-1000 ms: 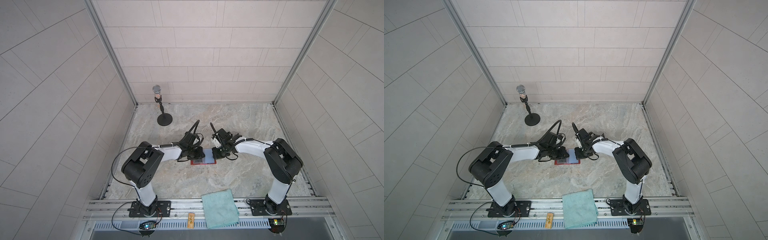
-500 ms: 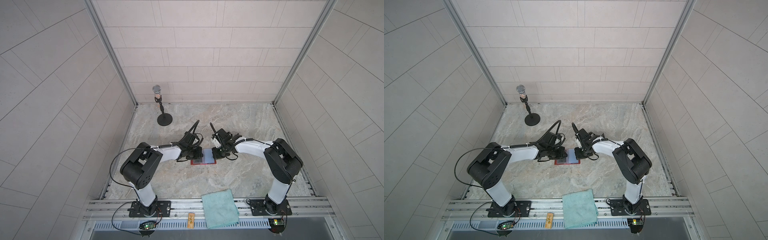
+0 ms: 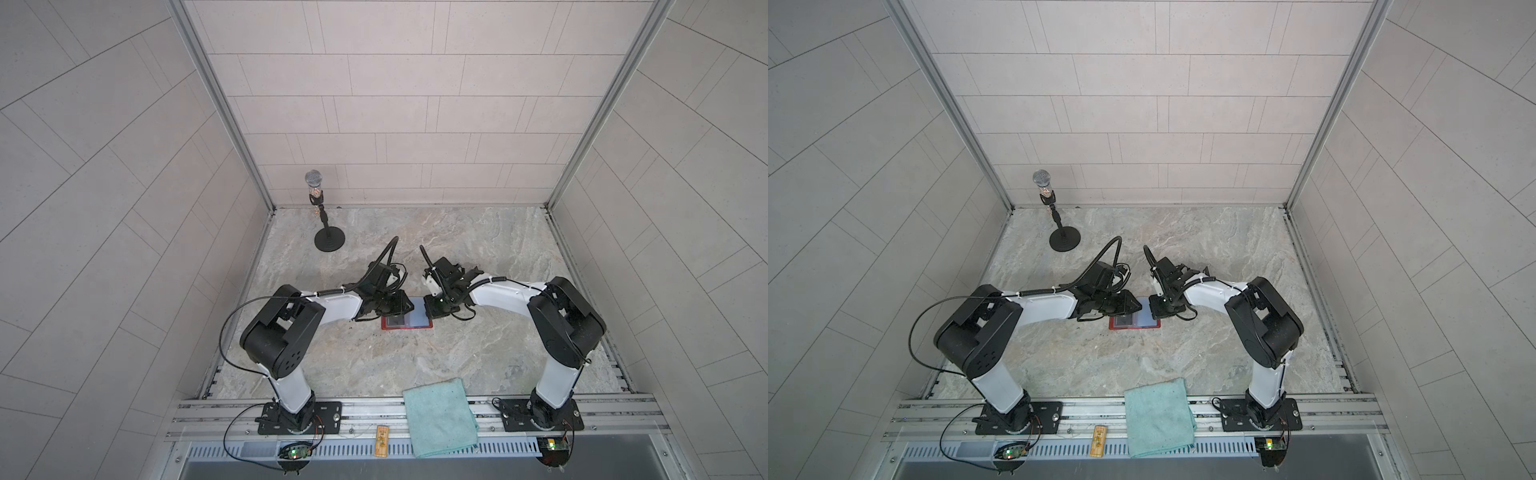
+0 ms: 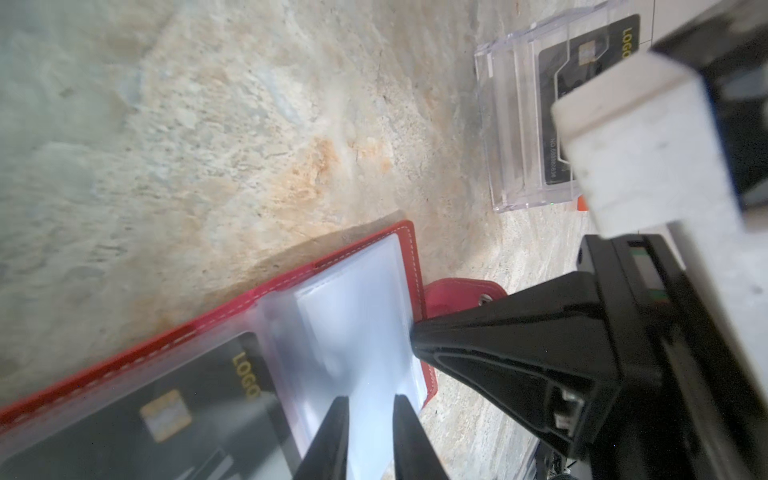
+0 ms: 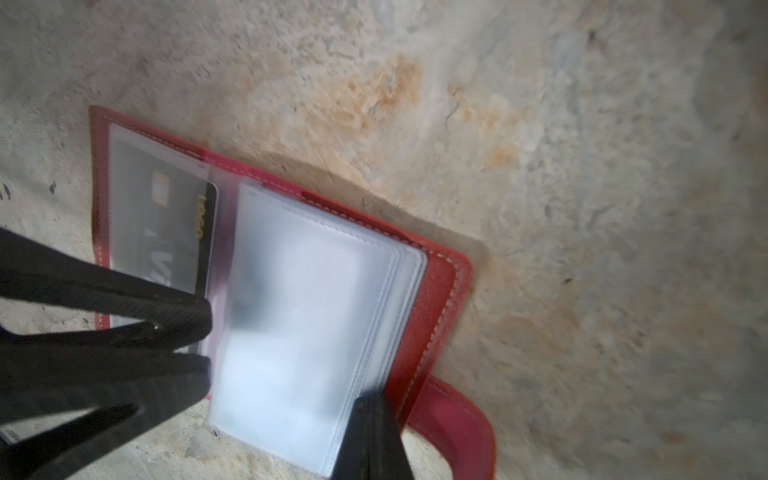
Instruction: Put the credit cards into the card holder
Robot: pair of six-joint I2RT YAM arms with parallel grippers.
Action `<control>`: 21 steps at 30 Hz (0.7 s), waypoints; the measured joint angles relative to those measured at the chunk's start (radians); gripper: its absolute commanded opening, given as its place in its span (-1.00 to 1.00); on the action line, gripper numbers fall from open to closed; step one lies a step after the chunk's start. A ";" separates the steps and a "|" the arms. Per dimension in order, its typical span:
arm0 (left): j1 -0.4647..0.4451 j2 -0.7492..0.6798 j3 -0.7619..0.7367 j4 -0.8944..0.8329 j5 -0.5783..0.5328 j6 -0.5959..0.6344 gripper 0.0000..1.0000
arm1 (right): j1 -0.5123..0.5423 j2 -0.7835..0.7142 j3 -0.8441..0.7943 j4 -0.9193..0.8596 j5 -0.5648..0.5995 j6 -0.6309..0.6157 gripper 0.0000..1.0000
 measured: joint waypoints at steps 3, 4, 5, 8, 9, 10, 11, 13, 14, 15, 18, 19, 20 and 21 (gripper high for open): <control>0.000 0.009 0.000 0.001 0.002 -0.004 -0.42 | 0.000 0.000 0.000 0.000 0.000 -0.001 -1.00; 0.000 0.012 0.000 0.001 0.002 -0.004 -0.39 | 0.000 0.000 0.000 0.000 0.000 -0.001 -1.00; 0.000 0.014 0.000 0.001 0.000 -0.005 -0.38 | 0.000 0.000 0.000 0.000 0.000 -0.001 -1.00; 0.000 0.014 0.000 -0.003 -0.011 -0.005 -0.33 | 0.000 0.000 0.000 0.000 0.000 -0.002 -1.00; 0.000 0.014 0.000 -0.005 -0.016 -0.003 -0.32 | 0.000 0.000 0.000 0.000 0.000 -0.003 -1.00; 0.000 0.014 0.000 -0.007 -0.018 -0.002 -0.33 | 0.000 0.000 0.000 0.000 0.000 -0.003 -1.00; 0.000 0.014 0.000 -0.008 -0.018 0.000 -0.33 | 0.000 0.000 0.000 0.000 0.000 -0.003 -1.00; 0.000 0.016 0.000 -0.008 -0.015 0.000 -0.33 | 0.000 0.000 0.000 0.000 0.000 -0.003 -1.00; 0.000 0.018 0.000 -0.007 -0.013 0.000 -0.32 | 0.000 0.000 0.000 0.000 0.000 -0.003 -1.00; -0.001 0.021 0.000 -0.007 -0.010 0.000 -0.32 | 0.000 0.000 0.000 0.000 0.000 -0.003 -1.00; -0.002 0.033 0.000 -0.002 0.001 0.000 -0.33 | 0.000 0.000 0.000 0.000 0.000 -0.003 -1.00; -0.002 0.034 0.000 0.000 0.004 0.000 -0.34 | 0.000 0.000 0.000 0.000 0.000 -0.003 -1.00; -0.002 0.034 0.000 0.001 0.007 -0.001 -0.37 | 0.000 0.000 0.000 0.000 0.000 -0.003 -1.00; -0.002 0.035 0.000 0.002 0.010 0.000 -0.40 | 0.000 0.000 0.000 0.000 0.000 -0.003 -1.00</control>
